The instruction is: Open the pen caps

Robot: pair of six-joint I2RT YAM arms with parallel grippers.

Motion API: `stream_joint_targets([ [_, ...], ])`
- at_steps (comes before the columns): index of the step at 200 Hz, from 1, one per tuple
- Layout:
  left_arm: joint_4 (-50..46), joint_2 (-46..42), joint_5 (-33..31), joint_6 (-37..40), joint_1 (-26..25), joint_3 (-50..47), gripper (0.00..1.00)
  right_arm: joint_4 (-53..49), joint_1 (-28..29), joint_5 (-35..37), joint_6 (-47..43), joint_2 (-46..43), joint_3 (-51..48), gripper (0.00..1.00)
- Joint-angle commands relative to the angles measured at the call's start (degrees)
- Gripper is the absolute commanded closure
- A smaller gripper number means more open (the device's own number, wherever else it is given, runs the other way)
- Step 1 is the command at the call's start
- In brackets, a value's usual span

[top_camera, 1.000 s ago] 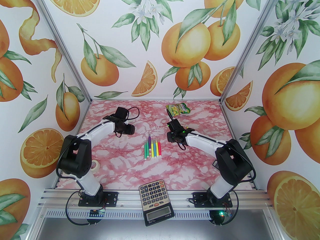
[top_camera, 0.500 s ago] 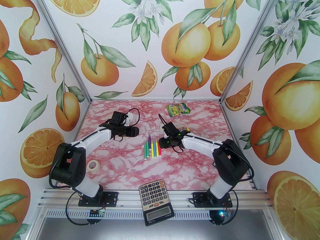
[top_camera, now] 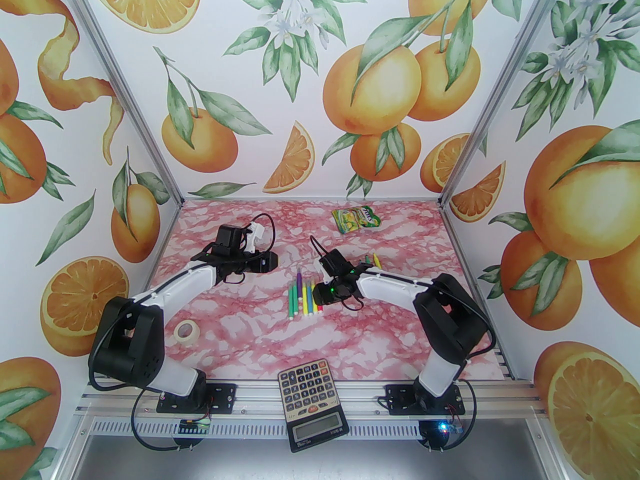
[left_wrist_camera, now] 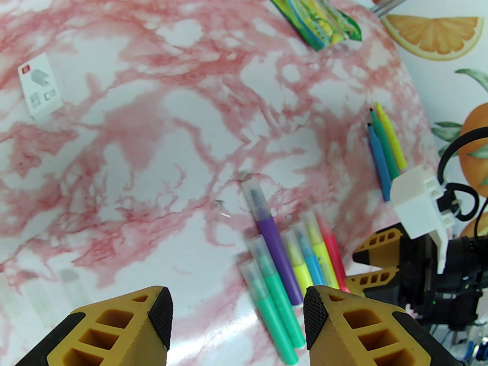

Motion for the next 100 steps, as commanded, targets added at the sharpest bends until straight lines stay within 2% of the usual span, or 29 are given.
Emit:
stream_joint_targets([
  [1, 2.8, -2.4, 1.8, -0.8, 0.9, -1.4, 0.39, -0.5, 0.6, -0.9, 0.1, 1.5, 1.5, 0.61],
  [100, 2.8, -4.0, 1.9, -1.4, 1.8, -3.1, 0.39, -5.6, 1.3, 8.4, 0.3, 4.5, 4.7, 0.67],
])
